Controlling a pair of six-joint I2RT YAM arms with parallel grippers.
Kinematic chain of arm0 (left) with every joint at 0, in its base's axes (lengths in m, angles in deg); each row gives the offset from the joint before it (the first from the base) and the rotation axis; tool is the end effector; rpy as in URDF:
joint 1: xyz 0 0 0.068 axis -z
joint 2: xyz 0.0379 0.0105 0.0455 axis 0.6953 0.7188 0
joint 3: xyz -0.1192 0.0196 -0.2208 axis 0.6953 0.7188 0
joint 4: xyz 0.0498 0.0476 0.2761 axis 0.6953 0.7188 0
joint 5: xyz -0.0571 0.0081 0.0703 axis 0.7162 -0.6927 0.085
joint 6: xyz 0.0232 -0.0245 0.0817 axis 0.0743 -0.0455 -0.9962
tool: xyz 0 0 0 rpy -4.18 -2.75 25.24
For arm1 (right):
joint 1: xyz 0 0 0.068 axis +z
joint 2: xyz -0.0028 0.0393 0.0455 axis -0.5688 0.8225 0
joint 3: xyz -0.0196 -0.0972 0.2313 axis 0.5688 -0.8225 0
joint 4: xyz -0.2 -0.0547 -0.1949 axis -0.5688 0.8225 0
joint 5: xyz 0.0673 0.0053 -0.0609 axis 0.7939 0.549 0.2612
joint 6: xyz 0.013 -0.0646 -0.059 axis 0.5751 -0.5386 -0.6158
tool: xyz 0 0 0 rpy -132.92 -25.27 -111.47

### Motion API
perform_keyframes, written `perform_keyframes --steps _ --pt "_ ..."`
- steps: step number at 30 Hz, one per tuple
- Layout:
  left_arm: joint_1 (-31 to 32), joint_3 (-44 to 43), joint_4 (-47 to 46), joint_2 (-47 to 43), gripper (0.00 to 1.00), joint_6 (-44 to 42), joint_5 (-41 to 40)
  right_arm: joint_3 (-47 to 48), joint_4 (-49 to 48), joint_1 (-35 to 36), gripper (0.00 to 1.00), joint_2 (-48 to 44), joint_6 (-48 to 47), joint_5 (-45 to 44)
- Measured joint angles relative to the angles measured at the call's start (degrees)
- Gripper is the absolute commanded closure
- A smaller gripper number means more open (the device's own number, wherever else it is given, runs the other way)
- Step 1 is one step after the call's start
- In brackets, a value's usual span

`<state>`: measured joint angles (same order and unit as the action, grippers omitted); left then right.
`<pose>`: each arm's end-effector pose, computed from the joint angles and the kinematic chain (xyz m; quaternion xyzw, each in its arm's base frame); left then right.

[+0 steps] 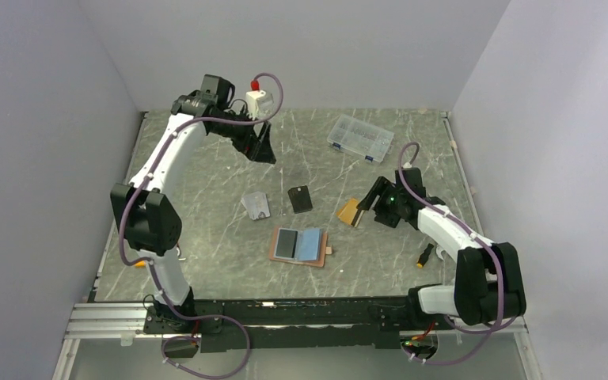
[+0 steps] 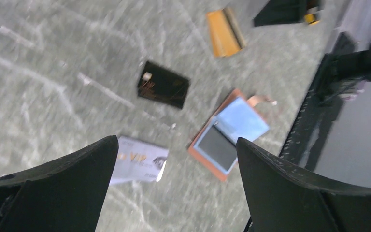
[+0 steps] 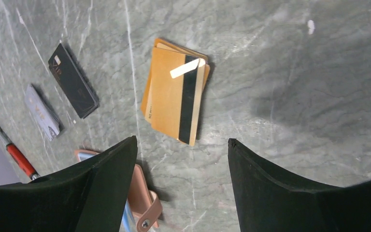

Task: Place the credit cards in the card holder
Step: Pick up the credit card from the storage box.

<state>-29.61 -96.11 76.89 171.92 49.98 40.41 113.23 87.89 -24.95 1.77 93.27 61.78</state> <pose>0.3999 -0.1566 0.2987 0.3537 0.8318 -0.3294 0.2730 0.2962 0.0665 0.1182 0.2222 0.9127 0.2263 0.2577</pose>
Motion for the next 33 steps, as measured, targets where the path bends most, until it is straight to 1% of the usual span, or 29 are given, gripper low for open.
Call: perform_keyframes --steps 2,4,5,6,7,8,10,13,14,17,19,21,23,24,25,26,27,28,30,33 --pt "-0.17 0.15 -2.19 -0.15 0.01 1.42 4.74 -0.57 0.09 -0.85 0.28 0.0 0.33 0.02" --pt "-1.53 -0.35 -3.32 1.2 0.01 3.15 12.35 -0.57 -0.02 -1.16 0.28 0.09 0.42 0.04" --pt "-2.16 -3.52 -0.61 3.5 0.01 2.67 15.13 -0.57 -0.09 -1.27 0.28 0.11 0.42 0.07" --pt "-2.51 -9.6 2.95 7.32 0.01 1.16 16.61 -0.57 -0.17 -1.4 0.28 0.26 0.46 0.17" --pt "-2.64 -14.14 3.76 10.67 0.01 0.0 16.98 -0.57 -0.46 -1.44 0.28 0.92 0.48 0.46" --pt "-2.47 -16.06 3.52 12.55 0.01 -0.37 16.17 -0.57 -0.5 -1.44 0.28 1.11 0.5 0.48" --pt "-0.76 -11.1 -0.11 12.35 0.01 0.57 12.81 -0.57 -0.9 -1.51 0.28 2.56 0.52 0.76" --pt "3.58 1.6 -6.78 8.04 0.01 2.03 8.9 -0.57 -1.4 -1.66 0.29 4.24 0.76 1.03" --pt "5.46 3.67 -7.32 7.02 0.01 2.43 7.41 -0.57 -1.53 -1.7 0.29 4.48 0.87 1.05" --pt "9.44 2.89 -9.81 5.44 0.0 2.95 6.54 -0.57 -2.21 -1.75 0.29 4.52 1.2 1.11" --pt "9.92 2.29 -12.02 3.8 0.01 3.41 9.01 -0.57 -2.78 -1.77 0.29 4.57 1.42 1.16" --pt "8.04 2.34 -14.36 1.99 0.01 3.41 17.44 -0.57 -3.17 -1.77 0.29 4.59 1.53 1.29" --pt "5.66 2.27 -18.16 1.57 0.01 6.14 25.99 -0.57 -3.21 -1.77 0.29 4.66 1.55 1.31" --pt "4.79 1.33 -19.12 2.1 0.01 7.5 27.65 -0.57 -3.23 -1.77 0.29 4.74 1.55 1.29" --pt "4.26 -0.72 -18.29 3.23 0.01 7.56 27.36 -0.57 -3.28 -1.79 0.29 4.92 1.55 1.29" --pt "4.48 -4.52 -16.57 5.27 0.01 7.17 25.0 -0.57 -3.26 -1.81 0.29 5.09 1.55 1.29" --pt "5.4 -7.02 -16.11 6.75 0.01 6.73 22.03 -0.57 -3.28 -1.81 0.29 5.18 1.55 1.25" --pt "7.26 -8.48 -16.33 8.0 0.02 6.56 17.4 -0.57 -3.26 -1.86 0.3 5.25 1.55 1.16" --pt "12.02 -6.8 -17.42 8.46 0.06 7.45 9.94 -0.57 -3.34 -1.92 0.3 5.27 1.55 1.09" --pt "18.47 -1.6 -20.41 8.83 0.1 10.03 2.32 -0.57 -3.91 -2.05 0.32 5.44 1.6 1.07"
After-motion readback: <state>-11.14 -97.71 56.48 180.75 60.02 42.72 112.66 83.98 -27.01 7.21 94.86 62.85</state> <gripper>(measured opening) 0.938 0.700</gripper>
